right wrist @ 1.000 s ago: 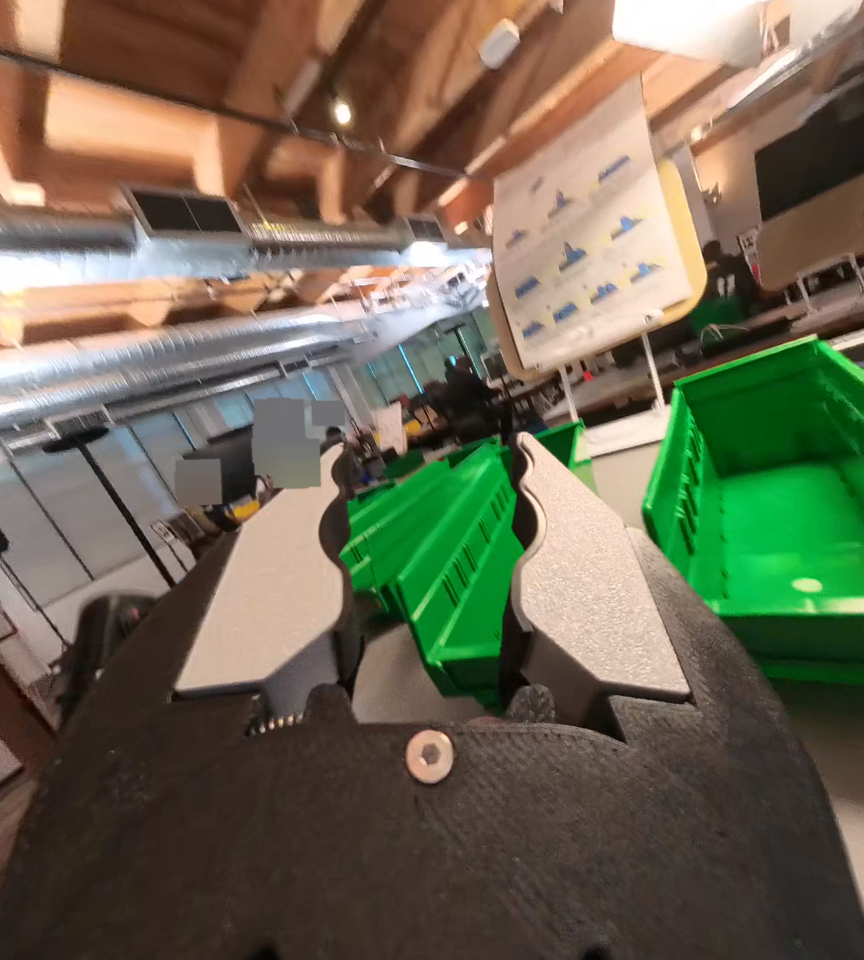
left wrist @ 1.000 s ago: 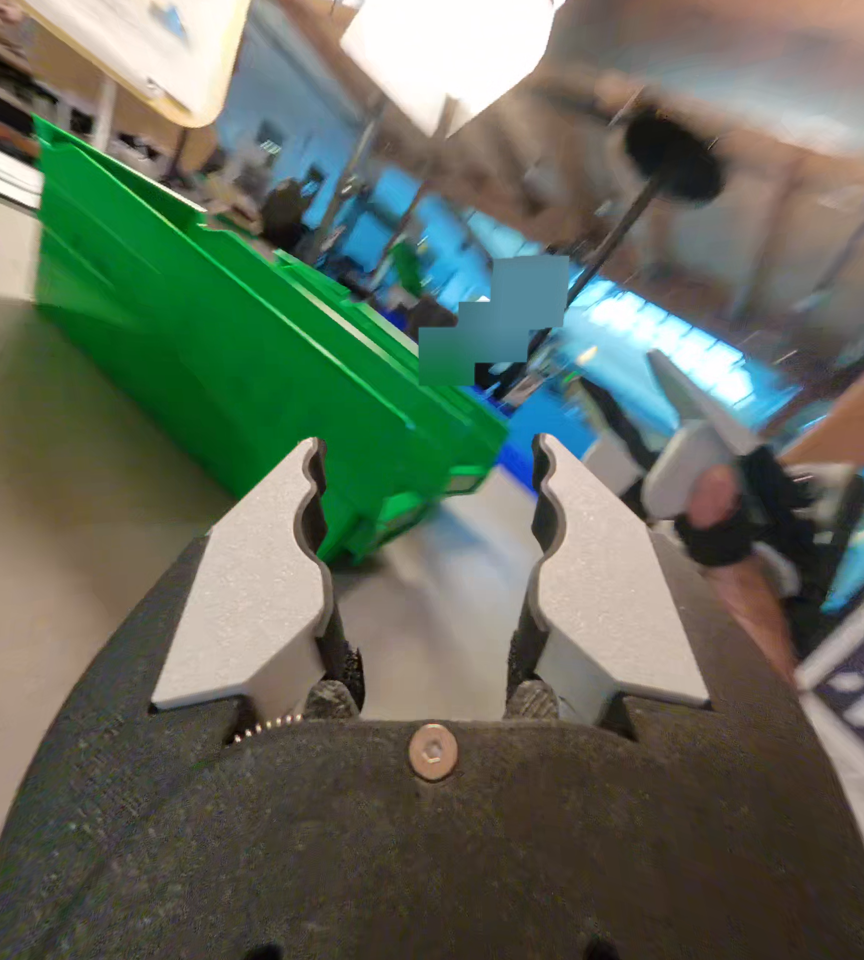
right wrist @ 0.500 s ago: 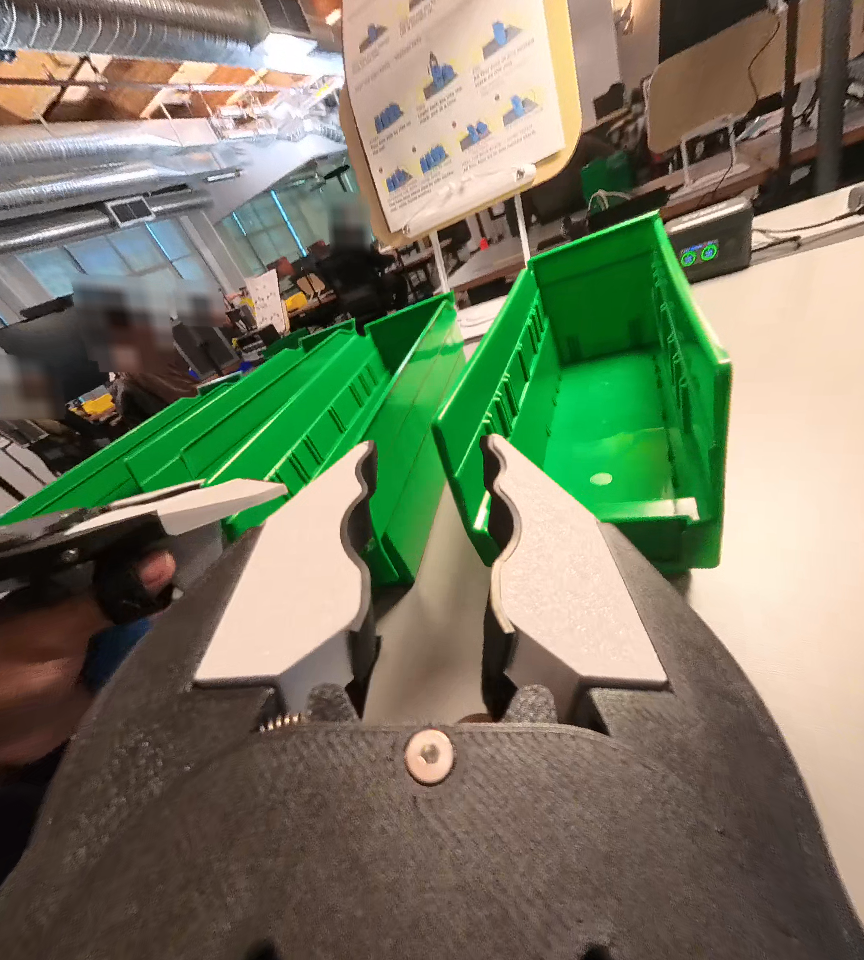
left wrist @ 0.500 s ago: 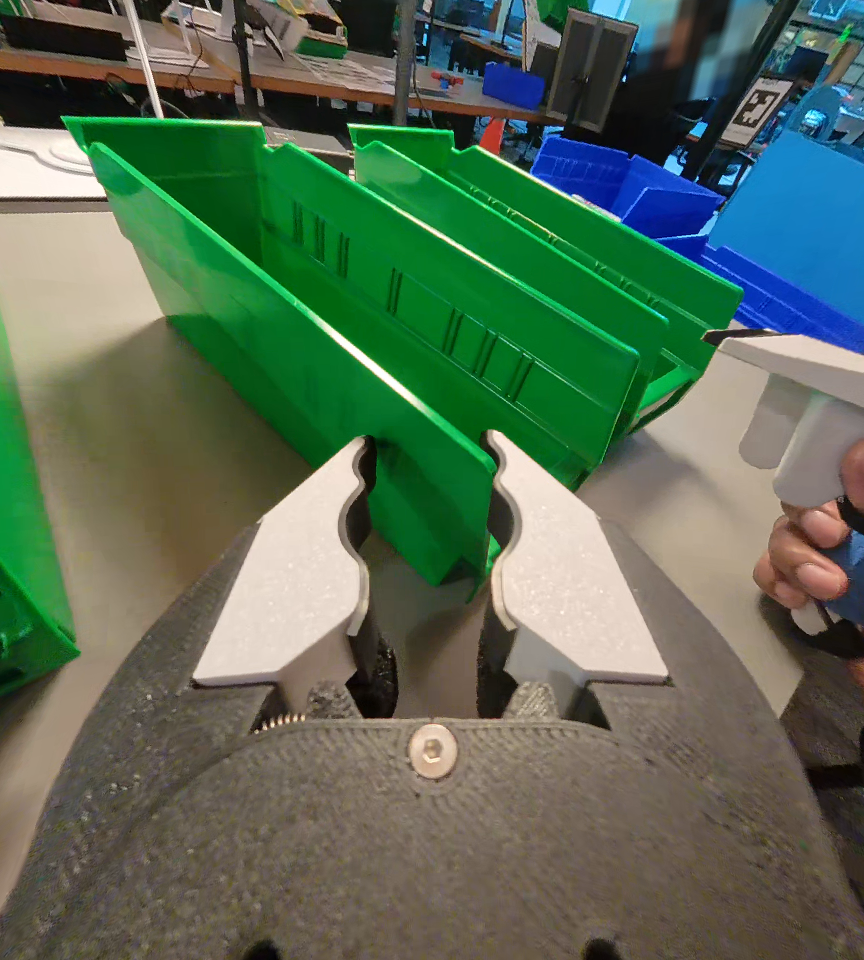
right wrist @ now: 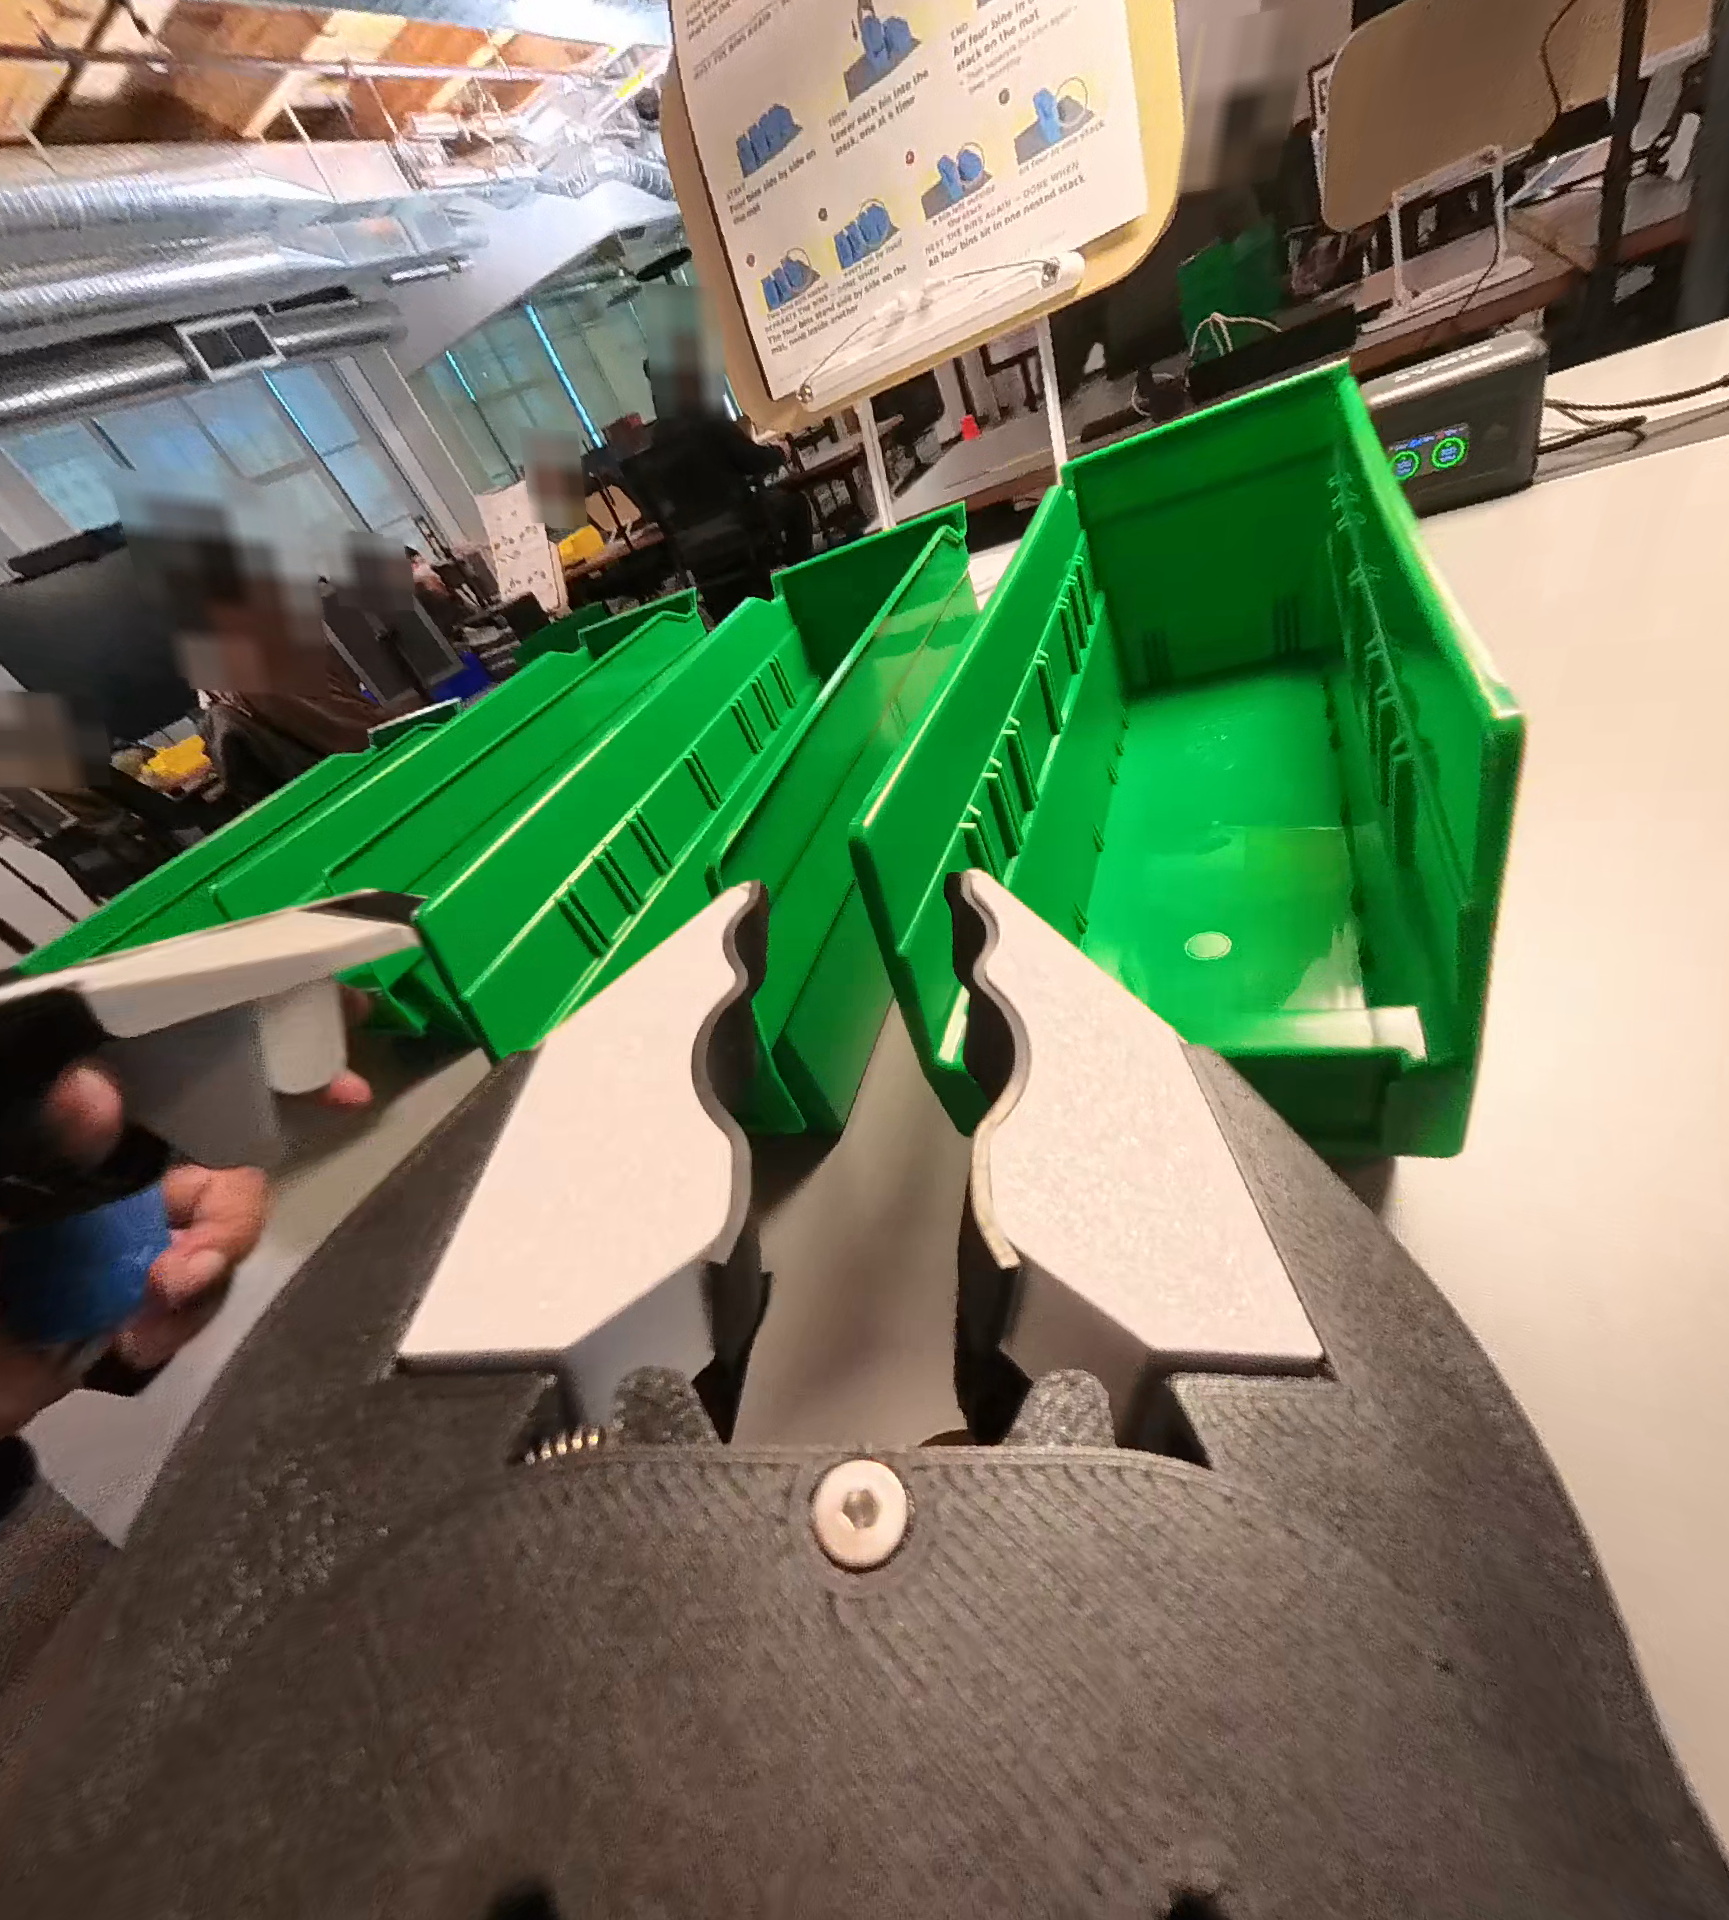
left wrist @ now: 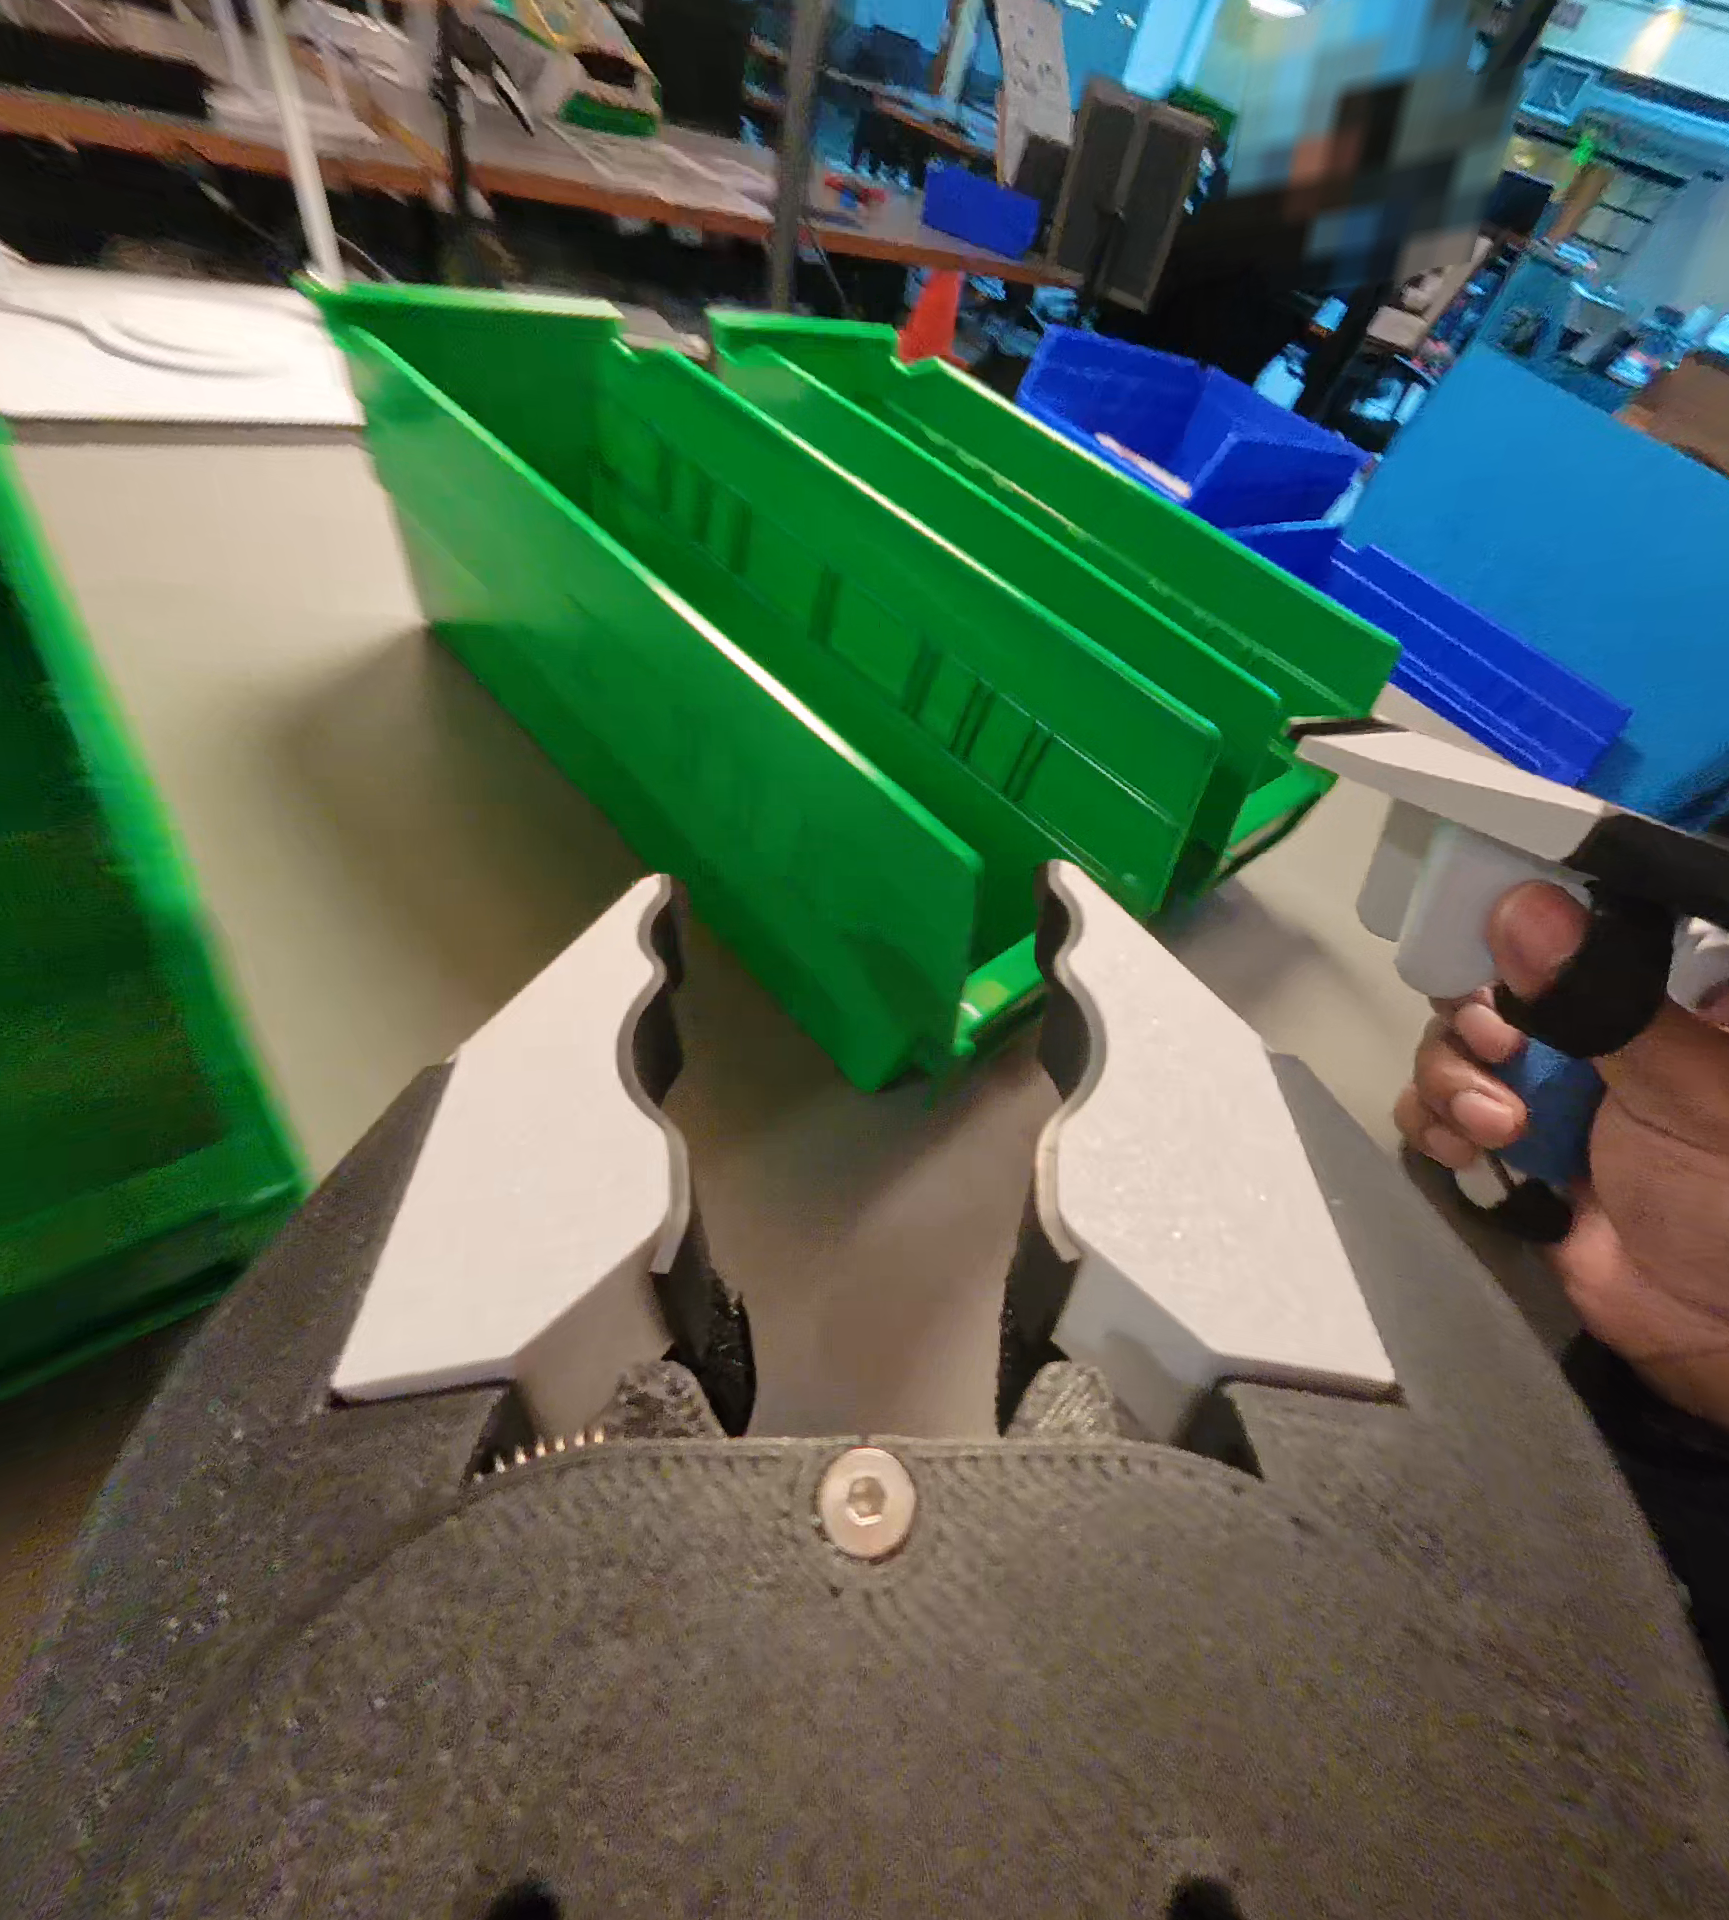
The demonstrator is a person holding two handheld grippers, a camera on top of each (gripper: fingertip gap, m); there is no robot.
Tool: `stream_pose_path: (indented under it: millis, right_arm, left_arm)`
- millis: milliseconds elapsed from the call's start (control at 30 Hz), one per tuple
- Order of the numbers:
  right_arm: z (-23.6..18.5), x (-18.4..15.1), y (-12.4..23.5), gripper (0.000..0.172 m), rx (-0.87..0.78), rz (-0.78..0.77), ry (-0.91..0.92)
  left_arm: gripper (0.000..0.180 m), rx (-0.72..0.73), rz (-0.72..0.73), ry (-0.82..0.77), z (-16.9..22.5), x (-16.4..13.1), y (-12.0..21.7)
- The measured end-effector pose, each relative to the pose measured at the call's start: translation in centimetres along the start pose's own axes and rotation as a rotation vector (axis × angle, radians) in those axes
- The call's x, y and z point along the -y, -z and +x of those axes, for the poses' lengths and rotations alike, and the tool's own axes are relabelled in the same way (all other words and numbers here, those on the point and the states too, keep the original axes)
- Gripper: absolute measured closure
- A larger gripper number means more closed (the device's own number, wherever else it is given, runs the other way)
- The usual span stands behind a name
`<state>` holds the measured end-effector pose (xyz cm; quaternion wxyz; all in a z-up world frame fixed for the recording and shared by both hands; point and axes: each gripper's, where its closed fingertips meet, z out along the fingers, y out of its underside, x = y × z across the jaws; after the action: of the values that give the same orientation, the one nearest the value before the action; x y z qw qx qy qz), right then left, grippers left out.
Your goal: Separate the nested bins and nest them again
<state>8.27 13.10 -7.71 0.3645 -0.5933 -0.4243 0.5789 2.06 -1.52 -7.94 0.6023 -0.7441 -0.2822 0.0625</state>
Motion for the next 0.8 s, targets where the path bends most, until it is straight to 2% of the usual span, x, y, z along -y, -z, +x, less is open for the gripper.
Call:
stream_pose_path:
  millis: [167, 233, 367, 433, 467, 633, 800]
  right_arm:
    - [-0.1, 0.2, 0.5, 0.136, 0.015, 0.026, -0.02]
    - [-0.2, 0.4, 0.8, 0.137, 0.024, 0.042, -0.022]
    - [-0.5, 0.8, 1.2, 0.137, 0.047, 0.074, -0.026]
    - [-0.6, 1.0, 1.4, 0.137, 0.055, 0.09, -0.024]
    - [-0.7, 1.0, 1.5, 0.137, 0.058, 0.097, -0.023]
    - [-0.6, 1.2, 1.7, 0.138, 0.07, 0.11, -0.038]
    - [-0.6, 1.2, 1.7, 0.138, 0.087, 0.108, -0.061]
  left_arm:
    - [0.116, 0.237, 0.125, -0.032, -7.0, 3.5, 4.9]
    - [0.12, 0.281, 0.116, -0.019, -8.9, 3.1, 4.8]
    - [0.132, 0.287, 0.008, -0.008, -10.2, 0.6, 1.8]
    - [0.155, 0.287, -0.006, -0.001, -10.2, 0.0, 0.8]
    - [0.16, 0.291, 0.006, 0.007, -10.0, 0.1, 0.8]
    - [0.16, 0.255, 0.017, 0.017, -6.6, -0.8, 1.2]
    - [0.158, 0.217, 0.113, 0.092, -4.2, -0.1, 1.2]
